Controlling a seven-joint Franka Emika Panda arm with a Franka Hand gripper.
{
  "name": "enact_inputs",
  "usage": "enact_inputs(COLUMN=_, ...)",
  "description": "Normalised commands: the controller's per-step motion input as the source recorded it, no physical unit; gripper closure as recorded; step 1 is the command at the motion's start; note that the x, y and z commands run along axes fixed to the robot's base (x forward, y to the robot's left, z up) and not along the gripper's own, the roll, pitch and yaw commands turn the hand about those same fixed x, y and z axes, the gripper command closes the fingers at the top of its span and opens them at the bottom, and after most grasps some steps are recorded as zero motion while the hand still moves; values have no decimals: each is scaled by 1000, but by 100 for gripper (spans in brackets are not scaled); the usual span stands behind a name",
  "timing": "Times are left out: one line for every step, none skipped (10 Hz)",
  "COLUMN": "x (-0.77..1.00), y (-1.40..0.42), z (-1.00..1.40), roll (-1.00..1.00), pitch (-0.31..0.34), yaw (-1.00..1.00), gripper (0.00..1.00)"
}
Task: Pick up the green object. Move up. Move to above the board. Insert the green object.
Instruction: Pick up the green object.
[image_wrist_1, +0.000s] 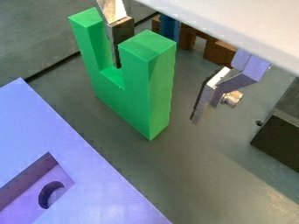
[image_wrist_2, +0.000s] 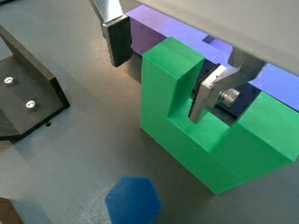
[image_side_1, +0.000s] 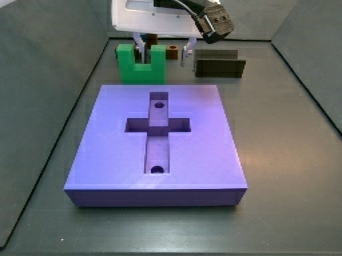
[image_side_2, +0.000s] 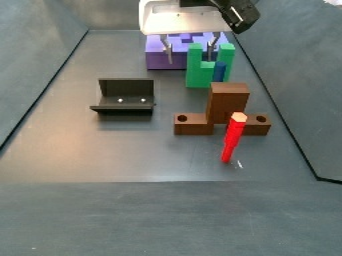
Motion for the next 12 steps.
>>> enact_inputs(x=0, y=0, z=0, roll=0, pitch=0, yaw=0, gripper=100)
enact_inputs(x=0, y=0, z=0, roll=0, pitch=0, yaw=0, gripper=100)
enact_inputs(x=0, y=0, z=0, roll=0, pitch=0, yaw=0, gripper=100)
enact_inputs(x=0, y=0, z=0, roll=0, pitch=0, yaw=0, gripper=100)
enact_inputs(x=0, y=0, z=0, roll=0, pitch=0, yaw=0, gripper=100)
enact_inputs(x=0, y=0, z=0, roll=0, pitch=0, yaw=0, gripper=100)
enact_inputs(x=0, y=0, z=0, roll=0, pitch=0, yaw=0, gripper=100)
enact_inputs(x=0, y=0, z=0, roll=0, pitch=0, yaw=0, gripper=100)
enact_inputs(x=0, y=0, z=0, roll=0, pitch=0, yaw=0, gripper=100)
enact_inputs(x=0, y=0, z=0, roll=0, pitch=0, yaw=0, gripper=100)
enact_inputs(x=0, y=0, z=0, roll=0, pitch=0, yaw=0, gripper=100)
enact_inputs(x=0, y=0, z=0, roll=0, pitch=0, yaw=0, gripper=100)
